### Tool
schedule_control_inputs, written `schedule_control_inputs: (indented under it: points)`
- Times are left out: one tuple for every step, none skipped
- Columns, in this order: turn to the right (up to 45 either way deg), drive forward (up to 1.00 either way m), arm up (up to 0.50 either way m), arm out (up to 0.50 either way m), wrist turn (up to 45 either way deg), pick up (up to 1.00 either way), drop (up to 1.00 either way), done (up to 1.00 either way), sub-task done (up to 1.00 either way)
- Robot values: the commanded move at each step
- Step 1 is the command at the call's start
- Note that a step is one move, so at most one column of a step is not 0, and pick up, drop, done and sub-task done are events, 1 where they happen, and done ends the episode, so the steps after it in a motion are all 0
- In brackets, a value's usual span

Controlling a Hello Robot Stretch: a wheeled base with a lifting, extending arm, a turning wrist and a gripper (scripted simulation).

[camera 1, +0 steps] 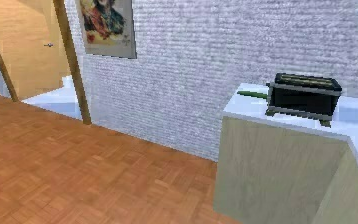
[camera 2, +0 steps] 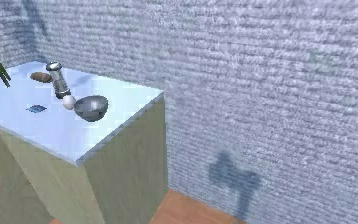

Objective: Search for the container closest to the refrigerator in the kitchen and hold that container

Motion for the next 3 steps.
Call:
schedule_control_inputs:
  points:
    - [-18.0,0.00,0.00,0.00,0.0,0.00,0.00,0.00,0.00]
    - [0.0,0.00,0.50,0.00,0.0,0.00,0.00,0.00,0.00]
    - [0.0,0.00,0.38,0.00,0.0,0.00,0.00,0.00,0.00]
